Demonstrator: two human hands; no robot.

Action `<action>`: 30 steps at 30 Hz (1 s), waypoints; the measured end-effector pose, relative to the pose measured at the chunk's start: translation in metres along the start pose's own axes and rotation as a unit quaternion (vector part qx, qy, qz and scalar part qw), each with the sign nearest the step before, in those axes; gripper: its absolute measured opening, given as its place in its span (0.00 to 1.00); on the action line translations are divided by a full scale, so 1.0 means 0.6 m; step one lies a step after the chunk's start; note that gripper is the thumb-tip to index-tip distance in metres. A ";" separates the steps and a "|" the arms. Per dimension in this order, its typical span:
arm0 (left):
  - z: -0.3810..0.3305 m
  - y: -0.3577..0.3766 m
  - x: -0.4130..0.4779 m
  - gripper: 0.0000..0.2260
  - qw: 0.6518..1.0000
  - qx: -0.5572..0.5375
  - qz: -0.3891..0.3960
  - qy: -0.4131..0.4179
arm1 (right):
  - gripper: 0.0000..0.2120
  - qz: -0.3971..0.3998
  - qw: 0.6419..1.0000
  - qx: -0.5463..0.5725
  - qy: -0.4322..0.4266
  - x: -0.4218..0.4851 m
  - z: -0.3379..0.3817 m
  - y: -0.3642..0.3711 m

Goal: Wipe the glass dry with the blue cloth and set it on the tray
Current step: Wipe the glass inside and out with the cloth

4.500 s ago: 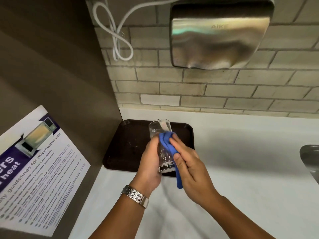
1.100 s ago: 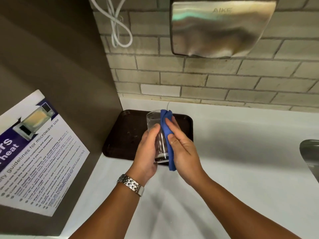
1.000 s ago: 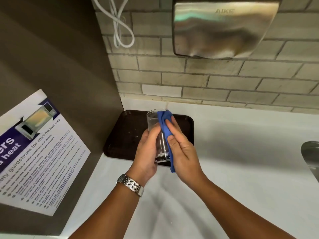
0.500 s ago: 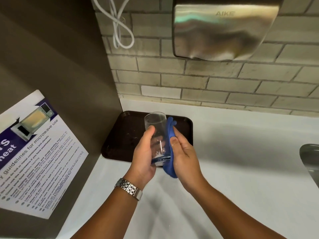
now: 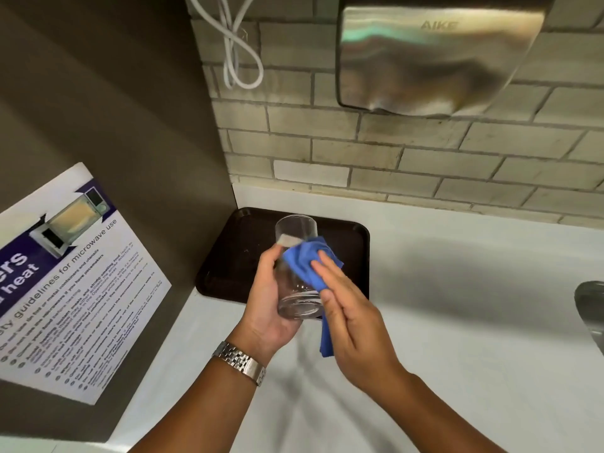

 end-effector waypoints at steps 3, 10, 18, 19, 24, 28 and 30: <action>-0.001 -0.005 0.002 0.32 0.999 0.030 -0.023 0.024 | 0.23 -0.024 0.993 0.078 0.088 0.007 -0.022 -0.008; -0.012 0.008 -0.006 0.29 0.993 0.096 0.002 0.062 | 0.21 -0.020 0.987 0.131 0.087 0.039 -0.024 -0.016; -0.013 0.010 -0.008 0.26 0.991 0.115 -0.029 0.053 | 0.23 -0.002 0.999 0.044 0.004 0.064 -0.008 -0.019; -0.012 0.012 -0.009 0.26 0.992 0.116 -0.023 0.049 | 0.23 0.002 0.998 0.064 0.014 0.068 -0.013 -0.016; -0.005 0.015 -0.010 0.28 0.992 0.117 -0.027 0.044 | 0.24 -0.010 0.979 0.175 0.100 0.081 -0.029 -0.007; -0.008 0.021 -0.009 0.28 0.993 0.116 -0.002 0.038 | 0.23 0.015 0.994 0.105 0.024 0.076 -0.014 0.005; -0.004 0.023 -0.010 0.28 0.993 0.112 0.004 0.035 | 0.23 -0.001 0.988 0.146 0.053 0.084 -0.023 -0.002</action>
Point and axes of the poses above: each hand's wrist, its own x-axis towards the middle knuckle, its own y-axis out of the palm, z = x × y, the point moved 8 cm from there along x, towards the middle knuckle
